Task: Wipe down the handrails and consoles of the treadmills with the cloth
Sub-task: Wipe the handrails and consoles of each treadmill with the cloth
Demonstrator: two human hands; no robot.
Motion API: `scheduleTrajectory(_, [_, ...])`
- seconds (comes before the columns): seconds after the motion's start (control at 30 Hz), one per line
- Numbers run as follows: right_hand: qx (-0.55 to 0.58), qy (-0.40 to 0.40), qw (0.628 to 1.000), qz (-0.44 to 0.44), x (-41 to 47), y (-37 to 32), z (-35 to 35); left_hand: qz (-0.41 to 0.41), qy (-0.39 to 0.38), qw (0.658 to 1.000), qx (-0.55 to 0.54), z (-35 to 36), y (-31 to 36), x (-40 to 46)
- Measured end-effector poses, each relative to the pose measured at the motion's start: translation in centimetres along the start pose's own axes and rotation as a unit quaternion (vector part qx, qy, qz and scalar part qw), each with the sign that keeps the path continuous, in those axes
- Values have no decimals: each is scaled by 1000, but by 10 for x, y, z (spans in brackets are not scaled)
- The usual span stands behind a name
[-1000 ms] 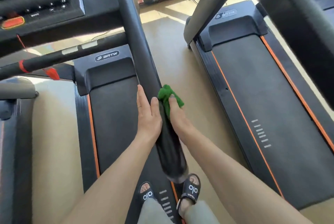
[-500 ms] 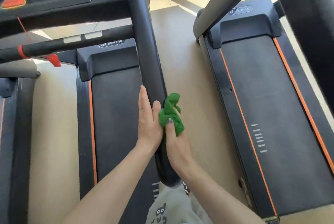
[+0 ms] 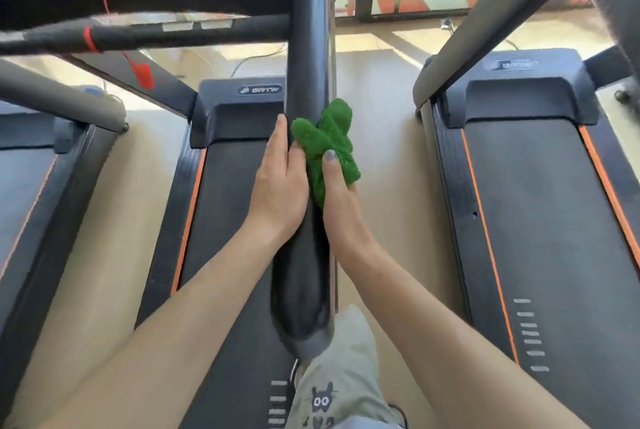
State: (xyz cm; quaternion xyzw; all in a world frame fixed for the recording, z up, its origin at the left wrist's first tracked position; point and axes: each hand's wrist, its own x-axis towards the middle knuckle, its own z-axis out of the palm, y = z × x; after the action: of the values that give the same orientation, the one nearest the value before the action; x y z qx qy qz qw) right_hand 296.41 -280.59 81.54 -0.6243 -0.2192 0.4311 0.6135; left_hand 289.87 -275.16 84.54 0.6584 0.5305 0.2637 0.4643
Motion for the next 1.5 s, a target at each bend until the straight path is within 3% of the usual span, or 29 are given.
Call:
scheduleTrajectory(0.17, [15, -61, 981, -182, -107, 55, -29, -23, 39, 997, -66, 1, -3, 2])
scheduleTrajectory(0.23, [-77, -77, 952, -284, -146, 78, -38, -15, -3, 997, -77, 0, -2, -13])
scheduleTrajectory(0.3, [-248, -72, 877, -404, -169, 108, -46, 5, -43, 988, -148, -6, -4, -22])
scheduleTrajectory(0.33, [-321, -79, 829, -452, -171, 123, -51, -1, -15, 986, -168, -9, -1, -36])
scheduleTrajectory(0.43, [-474, -79, 682, -551, -146, 139, -66, -15, -26, 978, -206, -15, -11, -70])
scheduleTrajectory(0.5, [-476, -63, 646, -594, -125, 125, -69, -26, -26, 982, -187, -13, -20, -87])
scheduleTrajectory(0.57, [-443, -49, 656, -609, -117, 102, -58, -24, -1, 985, -172, -21, -23, -107])
scheduleTrajectory(0.6, [-428, -46, 679, -594, -113, 91, -49, -20, 31, 983, -180, -29, -23, -110])
scheduleTrajectory(0.73, [-373, -38, 819, -433, -96, 35, -19, 24, 124, 978, -166, -49, -5, -122])
scheduleTrajectory(0.83, [-392, -65, 860, -320, -90, 20, -6, 42, 99, 984, -142, -34, 4, -125])
scheduleTrajectory(0.97, [-254, -34, 906, -338, -126, 53, -29, 48, 73, 993, -75, 5, 21, -133])
scheduleTrajectory(1.0, [-209, -38, 934, -286, -136, 61, -44, 58, 67, 995, -42, 17, 24, -139])
scheduleTrajectory(1.07, [-46, -5, 997, -68, -141, 68, -82, 86, 66, 994, 12, 41, 32, -150])
scheduleTrajectory(1.13, [189, -6, 972, 140, -138, 66, -128, 100, 38, 994, 20, 69, 38, -157])
scheduleTrajectory(1.17, [262, -20, 950, 166, -137, 63, -151, 97, 17, 995, 23, 83, 42, -159])
scheduleTrajectory(1.27, [381, -36, 912, 150, -144, 39, -222, 97, -70, 993, 10, 133, 61, -172])
scheduleTrajectory(1.37, [413, -70, 905, 80, -162, 5, -278, 136, -136, 981, 15, 184, 83, -191])
scheduleTrajectory(1.5, [411, 12, 911, -26, -184, -41, -335, 174, -200, 964, 7, 239, 119, -218])
